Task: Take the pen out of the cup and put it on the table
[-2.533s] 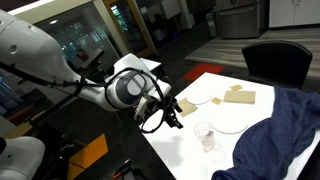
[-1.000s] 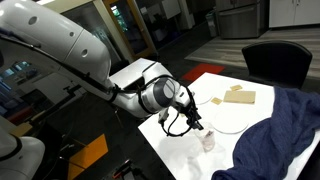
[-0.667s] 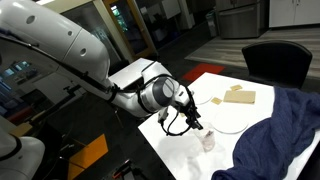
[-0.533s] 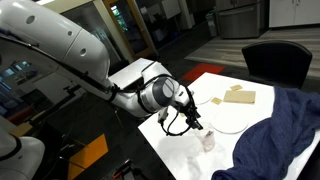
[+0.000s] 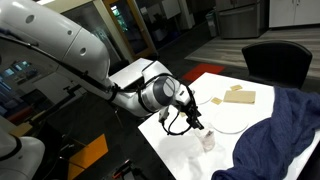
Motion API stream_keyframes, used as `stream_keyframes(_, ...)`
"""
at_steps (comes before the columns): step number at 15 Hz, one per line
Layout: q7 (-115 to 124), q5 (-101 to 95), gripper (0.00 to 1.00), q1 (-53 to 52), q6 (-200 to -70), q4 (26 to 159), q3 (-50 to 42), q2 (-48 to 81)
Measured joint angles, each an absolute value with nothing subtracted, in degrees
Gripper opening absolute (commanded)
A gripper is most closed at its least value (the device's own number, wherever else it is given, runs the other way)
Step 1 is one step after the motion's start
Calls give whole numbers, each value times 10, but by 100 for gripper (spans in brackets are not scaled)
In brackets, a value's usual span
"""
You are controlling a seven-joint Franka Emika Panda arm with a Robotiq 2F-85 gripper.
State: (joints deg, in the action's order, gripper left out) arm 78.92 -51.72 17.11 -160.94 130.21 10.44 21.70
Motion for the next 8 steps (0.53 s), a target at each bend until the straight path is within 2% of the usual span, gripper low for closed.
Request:
stream_keyframes(2, 789, -517, 53, 171, -1609, 1302, 103, 217)
stream_keyframes(5, 789, -517, 59, 172, -1609, 1302, 101, 218)
stream_keyframes(8, 789, -517, 58, 174, -1609, 1300, 98, 225)
